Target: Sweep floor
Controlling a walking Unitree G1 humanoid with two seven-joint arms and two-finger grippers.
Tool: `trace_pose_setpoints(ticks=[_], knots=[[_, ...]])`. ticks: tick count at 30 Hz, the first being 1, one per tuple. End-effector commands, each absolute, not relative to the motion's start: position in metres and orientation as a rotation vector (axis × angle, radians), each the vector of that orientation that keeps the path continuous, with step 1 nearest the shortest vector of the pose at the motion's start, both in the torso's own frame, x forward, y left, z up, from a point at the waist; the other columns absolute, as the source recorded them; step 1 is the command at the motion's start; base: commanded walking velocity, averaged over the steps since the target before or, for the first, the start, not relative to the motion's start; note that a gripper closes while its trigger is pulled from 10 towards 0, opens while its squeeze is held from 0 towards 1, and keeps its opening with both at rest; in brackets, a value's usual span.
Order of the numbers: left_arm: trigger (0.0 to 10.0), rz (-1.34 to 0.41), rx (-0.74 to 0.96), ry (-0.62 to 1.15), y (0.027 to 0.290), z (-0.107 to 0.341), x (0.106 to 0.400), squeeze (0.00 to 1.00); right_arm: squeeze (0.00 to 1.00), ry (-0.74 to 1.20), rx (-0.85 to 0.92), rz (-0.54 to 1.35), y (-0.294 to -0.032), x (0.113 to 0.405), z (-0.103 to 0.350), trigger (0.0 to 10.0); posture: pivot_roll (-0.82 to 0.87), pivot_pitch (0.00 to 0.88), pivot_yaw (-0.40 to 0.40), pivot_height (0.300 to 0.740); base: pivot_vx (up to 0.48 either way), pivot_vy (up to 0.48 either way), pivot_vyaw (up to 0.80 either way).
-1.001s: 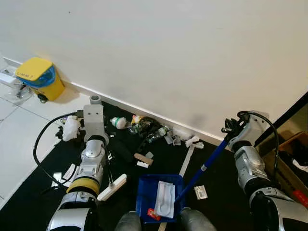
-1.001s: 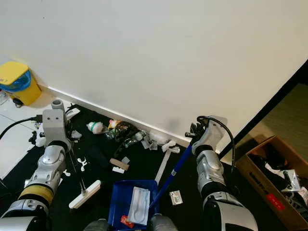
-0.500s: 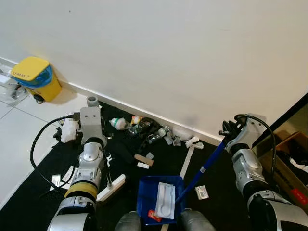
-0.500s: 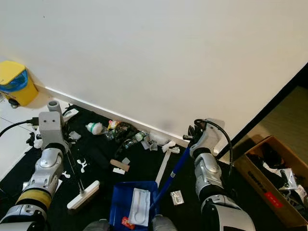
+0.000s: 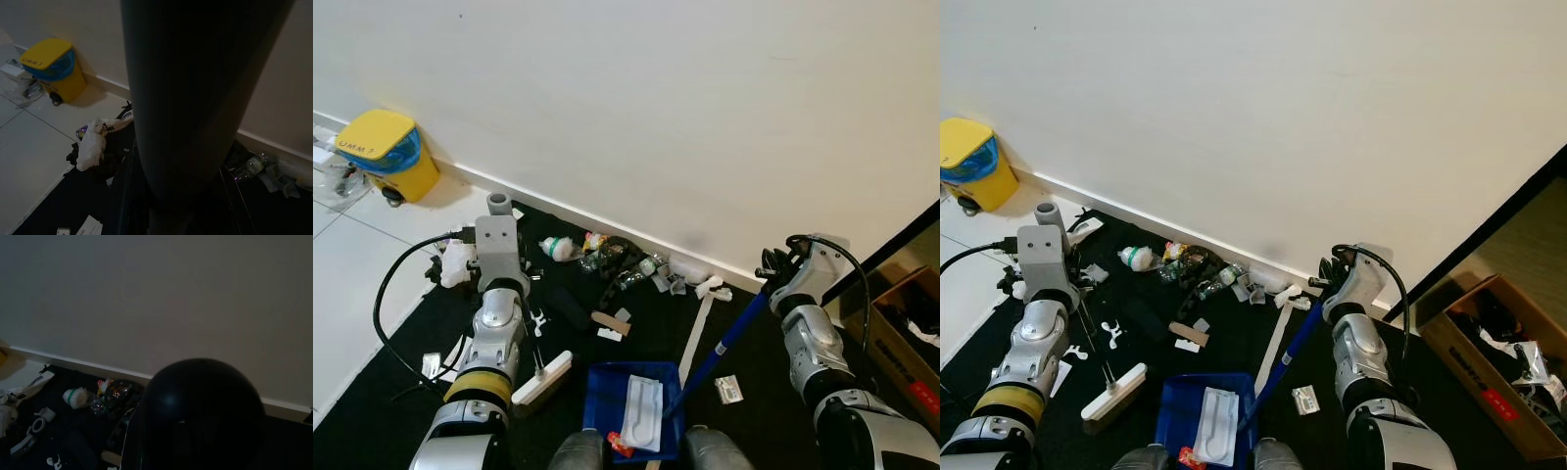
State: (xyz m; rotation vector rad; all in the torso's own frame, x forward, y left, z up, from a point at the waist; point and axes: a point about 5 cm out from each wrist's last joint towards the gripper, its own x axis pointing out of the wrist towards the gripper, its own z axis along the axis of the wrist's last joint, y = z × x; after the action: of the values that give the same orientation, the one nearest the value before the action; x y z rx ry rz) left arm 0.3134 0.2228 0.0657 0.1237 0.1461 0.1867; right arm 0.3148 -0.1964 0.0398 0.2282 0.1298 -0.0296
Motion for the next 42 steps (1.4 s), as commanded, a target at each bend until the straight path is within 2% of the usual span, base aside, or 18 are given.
trace_pose_setpoints(ticks=[1,10,15,30,42], knots=[[10.0,0.173,0.123,0.221,0.218,0.050,0.306,0.00,0.00,0.144,0.232,-0.052,-0.205,0.312,0.037,10.0,0.05,0.064,-0.032,0.740,0.000,0.000,0.00],[10.0,0.155,0.131,0.214,0.213,0.051,0.308,0.00,0.00,0.048,0.217,-0.048,-0.213,0.325,0.059,10.0,0.05,0.058,-0.036,0.740,0.000,0.000,0.00],[10.0,0.134,0.130,0.204,0.207,0.054,0.312,0.00,0.00,-0.029,0.182,-0.054,-0.230,0.339,0.087,10.0,0.04,0.052,-0.040,0.740,0.000,0.000,0.00],[10.0,0.145,0.070,0.193,0.199,0.053,0.311,0.00,0.00,-0.014,0.174,-0.021,-0.223,0.337,0.082,10.0,0.04,0.045,-0.053,0.740,0.000,0.000,0.00],[10.0,0.159,0.056,0.192,0.198,0.053,0.309,0.00,0.00,-0.005,0.176,-0.015,-0.221,0.336,0.079,10.0,0.04,0.041,-0.051,0.740,0.000,-0.270,0.00]])
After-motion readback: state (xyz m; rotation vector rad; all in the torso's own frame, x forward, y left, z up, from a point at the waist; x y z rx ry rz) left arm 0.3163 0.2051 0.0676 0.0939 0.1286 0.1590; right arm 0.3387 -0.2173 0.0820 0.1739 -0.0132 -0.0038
